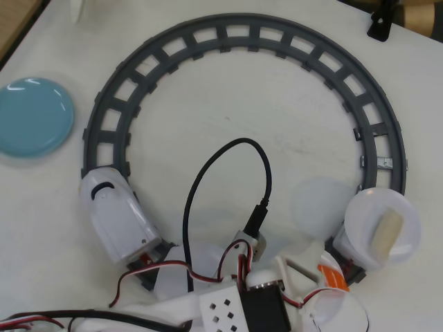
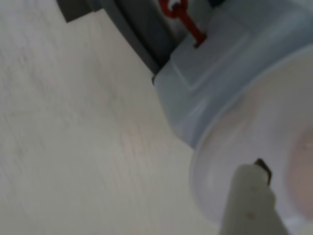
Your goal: Pick up the sushi from the Shinkansen and put it on the blue dish
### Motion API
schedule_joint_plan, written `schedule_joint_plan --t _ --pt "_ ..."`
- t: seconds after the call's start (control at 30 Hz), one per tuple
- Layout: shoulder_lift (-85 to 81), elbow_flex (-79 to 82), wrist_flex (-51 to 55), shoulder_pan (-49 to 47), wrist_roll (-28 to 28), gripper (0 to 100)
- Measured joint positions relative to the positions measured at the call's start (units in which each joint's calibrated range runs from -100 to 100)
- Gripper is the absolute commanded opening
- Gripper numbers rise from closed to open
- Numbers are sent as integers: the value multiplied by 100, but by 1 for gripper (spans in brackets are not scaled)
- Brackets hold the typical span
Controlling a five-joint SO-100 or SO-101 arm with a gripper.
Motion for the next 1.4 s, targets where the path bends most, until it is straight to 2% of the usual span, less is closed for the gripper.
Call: schedule_joint_plan --t 0.93,1.2,1.4 --pt "464 -265 34 0 0 40" --pt "464 -265 76 0 0 18" --pt "464 -265 437 -8 -52 16"
